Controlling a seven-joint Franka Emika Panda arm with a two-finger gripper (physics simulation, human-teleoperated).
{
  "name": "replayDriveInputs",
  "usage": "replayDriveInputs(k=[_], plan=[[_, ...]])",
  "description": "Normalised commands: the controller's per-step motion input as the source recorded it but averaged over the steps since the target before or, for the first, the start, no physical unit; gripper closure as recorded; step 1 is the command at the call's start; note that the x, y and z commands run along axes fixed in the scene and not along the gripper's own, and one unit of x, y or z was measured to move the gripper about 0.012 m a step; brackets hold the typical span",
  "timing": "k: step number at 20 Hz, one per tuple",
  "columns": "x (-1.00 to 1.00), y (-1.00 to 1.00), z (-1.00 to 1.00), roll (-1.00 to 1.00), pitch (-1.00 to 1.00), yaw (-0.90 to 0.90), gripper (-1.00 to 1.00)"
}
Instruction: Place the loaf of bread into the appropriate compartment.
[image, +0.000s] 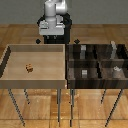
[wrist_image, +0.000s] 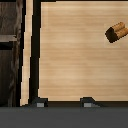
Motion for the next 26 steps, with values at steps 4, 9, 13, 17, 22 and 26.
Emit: replayDriveInputs(k=[4,9,13,17,22,26], plan=[[0.0,0.0,0.0,0.0,0.0,0.0,-1.0],[0.0,-0.6,0.0,0.0,0.0,0.0,-1.0],[0.0,-1.0,0.0,0.0,0.0,0.0,-1.0],[0.0,-1.0,0.0,0.0,0.0,0.0,-1.0],[0.2,-0.8,0.0,0.0,0.0,0.0,-1.0],[1.0,0.0,0.0,0.0,0.0,0.0,-1.0]])
